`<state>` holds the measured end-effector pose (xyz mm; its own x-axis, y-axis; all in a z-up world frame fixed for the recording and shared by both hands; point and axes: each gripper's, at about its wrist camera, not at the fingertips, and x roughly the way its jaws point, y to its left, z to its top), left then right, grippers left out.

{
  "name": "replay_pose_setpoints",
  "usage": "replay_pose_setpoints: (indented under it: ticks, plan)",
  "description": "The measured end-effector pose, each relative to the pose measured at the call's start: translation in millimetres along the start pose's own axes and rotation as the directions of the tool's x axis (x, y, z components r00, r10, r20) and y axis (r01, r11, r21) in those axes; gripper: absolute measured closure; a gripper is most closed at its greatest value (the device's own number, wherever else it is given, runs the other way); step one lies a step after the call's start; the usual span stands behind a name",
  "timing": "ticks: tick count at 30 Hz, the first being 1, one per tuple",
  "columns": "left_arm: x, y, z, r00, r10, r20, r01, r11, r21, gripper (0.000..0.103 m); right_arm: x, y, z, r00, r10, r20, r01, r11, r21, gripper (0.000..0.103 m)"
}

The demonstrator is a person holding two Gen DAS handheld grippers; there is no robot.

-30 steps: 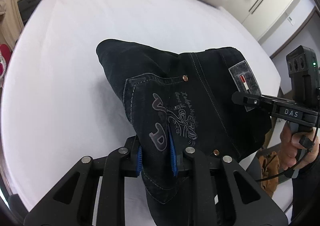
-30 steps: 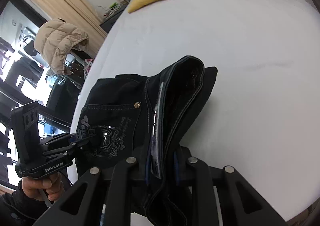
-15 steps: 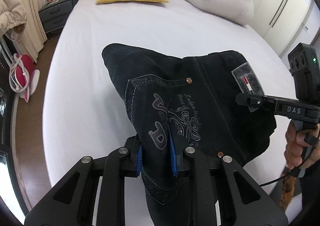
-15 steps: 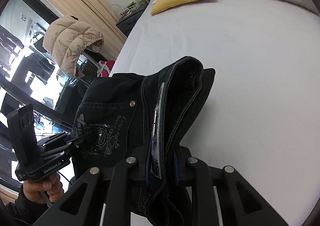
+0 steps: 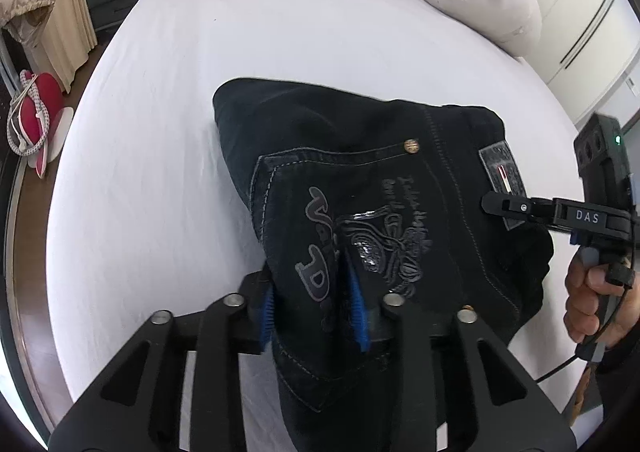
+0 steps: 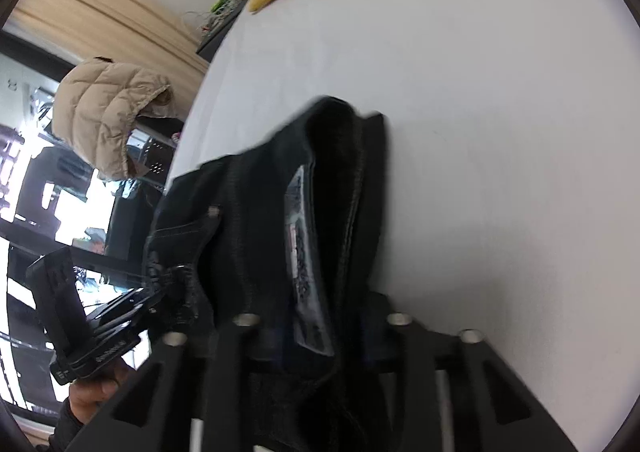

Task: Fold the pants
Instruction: 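Lower the folded jeans bundle onto the bed with both grippers, then open both grippers and pull them back from the folded jeans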

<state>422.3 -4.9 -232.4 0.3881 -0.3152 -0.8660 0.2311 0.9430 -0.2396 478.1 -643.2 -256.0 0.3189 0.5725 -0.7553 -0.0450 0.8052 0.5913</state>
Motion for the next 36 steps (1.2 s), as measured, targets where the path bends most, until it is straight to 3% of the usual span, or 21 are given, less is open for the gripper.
replay_pose_setpoints:
  ticks: [4,6,8,12,14,15,17,18,19,20,23,24,25,27,28,30,33,36]
  plan:
    - [2.0,17.5,-7.9,0.999,-0.041,0.034,0.043,0.997,-0.068,0.045,-0.9,-18.1,-6.1,0.992,0.115,0.042,-0.117,0.992,0.052,0.062]
    - [-1.2,23.4,-11.8,0.997,-0.067,0.049,0.071,0.994,-0.087,0.044,-4.2,-22.5,-8.8,0.987,0.147,0.061,-0.151,0.986,0.074,0.058]
    - [-8.3,25.3,-16.6,0.997,-0.049,0.061,0.053,0.995,-0.078,0.044,-9.2,-24.9,-12.4,0.984,0.156,0.083,-0.164,0.982,0.092,0.054]
    - [-44.9,16.5,-28.2,0.989,0.003,0.145,0.006,0.998,-0.056,0.044,-30.3,-34.3,-26.1,0.983,0.108,0.148,-0.129,0.981,0.147,0.047]
    - [-78.5,5.3,-37.0,0.966,0.056,0.253,-0.047,0.998,-0.042,0.043,-47.5,-28.2,-37.9,0.983,0.023,0.18,-0.049,0.989,0.137,0.042]
    - [-91.6,0.4,-43.0,0.951,0.08,0.299,-0.075,0.997,-0.027,0.037,-57.7,-20.3,-44.3,0.978,-0.023,0.205,0.001,0.994,0.108,0.041]
    - [-131.3,-17.5,-54.2,0.901,0.135,0.413,-0.152,0.988,0.008,0.019,-79.6,-5.9,-57.6,0.962,-0.076,0.262,0.064,0.996,0.055,0.04]
    - [-158.4,-31.4,-57.5,0.854,0.171,0.491,-0.205,0.979,0.015,0.007,-95.5,5.9,-66.4,0.945,-0.099,0.311,0.095,0.995,0.028,0.037]
    - [-177.9,-40.1,-66.0,0.819,0.193,0.54,-0.236,0.972,0.011,0.002,-109.7,17.8,-74.3,0.927,-0.111,0.357,0.117,0.993,0.003,0.035]
    - [-205.0,-50.4,-78.4,0.76,0.219,0.612,-0.275,0.961,-0.003,0.0,-121.9,27.5,-80.0,0.91,-0.121,0.395,0.14,0.99,-0.017,0.031]
    - [-275.5,-73.8,-103.0,0.617,0.235,0.751,-0.316,0.948,-0.038,0.0,-167.8,69.3,-103.8,0.812,-0.162,0.56,0.244,0.967,-0.075,0.01]
    - [-292.6,-77.9,-110.1,0.592,0.23,0.772,-0.313,0.949,-0.043,0.0,-186.0,84.1,-113.3,0.766,-0.16,0.622,0.27,0.959,-0.086,0.001]
    - [-314.7,-84.3,-120.8,0.554,0.234,0.799,-0.311,0.948,-0.062,0.0,-198.7,95.2,-118.4,0.731,-0.154,0.665,0.286,0.954,-0.093,0.0]
    - [-337.4,-99.8,-129.2,0.531,0.25,0.809,-0.316,0.945,-0.085,0.0,-231.1,120.2,-137.1,0.639,-0.144,0.756,0.335,0.936,-0.105,0.0]
    - [-352.6,-103.1,-130.7,0.522,0.254,0.814,-0.331,0.94,-0.081,0.0,-243.8,130.6,-144.0,0.604,-0.144,0.784,0.359,0.927,-0.107,0.0]
    - [-376.8,-110.0,-135.7,0.489,0.299,0.819,-0.401,0.911,-0.093,0.0,-271.6,155.6,-159.0,0.518,-0.127,0.846,0.408,0.906,-0.114,0.0]
    - [-409.5,-128.0,-148.8,0.445,0.389,0.807,-0.514,0.849,-0.125,0.0,-309.2,187.6,-176.5,0.43,-0.069,0.9,0.444,0.885,-0.144,0.0]
    - [-437.2,-139.4,-158.7,0.439,0.381,0.814,-0.525,0.844,-0.112,0.0,-344.6,213.8,-191.6,0.381,-0.025,0.924,0.463,0.871,-0.167,0.0]
